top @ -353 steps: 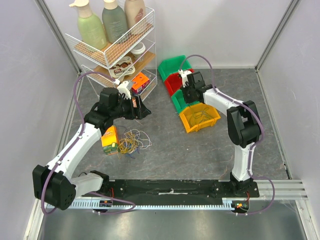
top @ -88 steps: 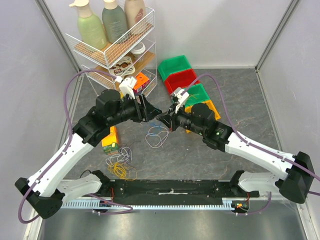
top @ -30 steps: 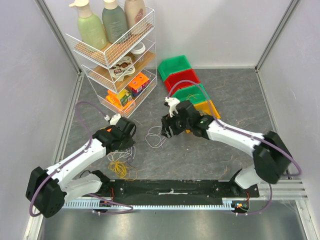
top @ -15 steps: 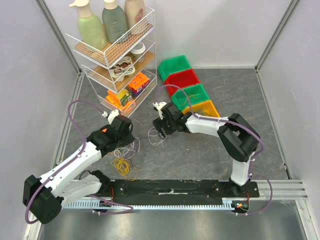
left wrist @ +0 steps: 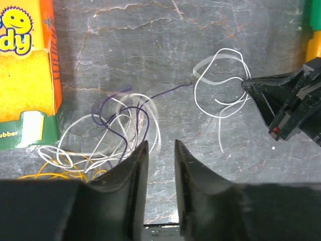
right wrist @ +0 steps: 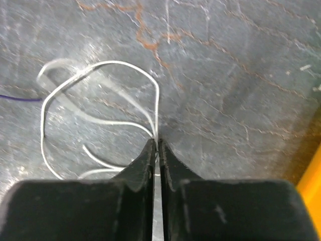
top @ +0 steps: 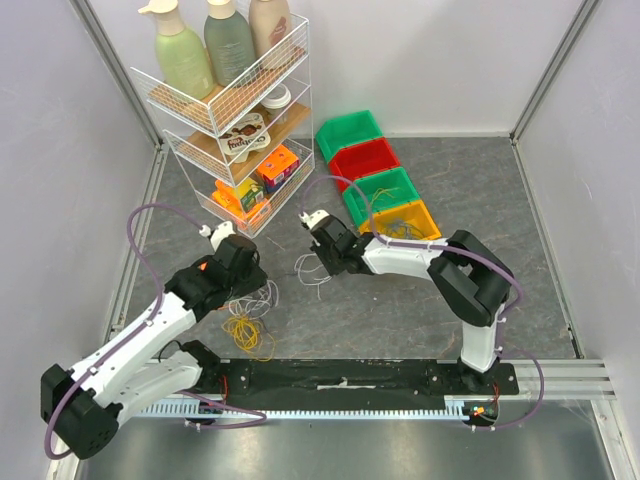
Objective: Untangle the cables
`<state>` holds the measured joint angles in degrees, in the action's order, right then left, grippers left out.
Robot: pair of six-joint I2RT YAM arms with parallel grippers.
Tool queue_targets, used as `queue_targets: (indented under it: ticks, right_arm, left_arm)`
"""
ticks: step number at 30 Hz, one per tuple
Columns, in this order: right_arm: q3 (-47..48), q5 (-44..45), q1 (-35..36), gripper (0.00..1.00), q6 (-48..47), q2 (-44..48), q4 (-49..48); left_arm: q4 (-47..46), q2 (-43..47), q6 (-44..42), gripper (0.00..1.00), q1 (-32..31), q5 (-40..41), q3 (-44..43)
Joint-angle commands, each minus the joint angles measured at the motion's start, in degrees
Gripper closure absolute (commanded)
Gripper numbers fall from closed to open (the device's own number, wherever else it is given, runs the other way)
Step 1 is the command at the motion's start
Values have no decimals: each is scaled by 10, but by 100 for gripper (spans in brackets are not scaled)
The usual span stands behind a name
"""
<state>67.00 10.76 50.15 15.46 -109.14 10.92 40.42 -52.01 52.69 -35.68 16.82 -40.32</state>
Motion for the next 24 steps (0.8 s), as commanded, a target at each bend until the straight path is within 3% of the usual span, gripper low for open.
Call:
queue_targets:
  ticks: [1, 2, 4, 8, 14, 24]
  right_arm:
    - [-23, 10, -10, 95, 5, 66, 8]
    - [-27, 7, -13, 100, 8, 82, 9]
    - [-36, -7, -23, 100, 12, 125, 8]
    - [-52, -57, -42, 100, 9, 203, 6]
    - [-83, -121, -51, 100, 20, 287, -16]
    - [-119, -174, -52, 100, 61, 358, -59]
  left_arm:
    - [-41, 38, -47, 56, 3, -8, -3]
    - [-47, 45, -51, 48, 2, -11, -4]
    - [-59, 54, -65, 35, 3, -20, -6]
    - [-116, 63, -107, 23, 3, -87, -9]
    - [-254, 24, -150, 27, 3, -266, -13]
    - [-251, -62, -146, 29, 3, -284, -50]
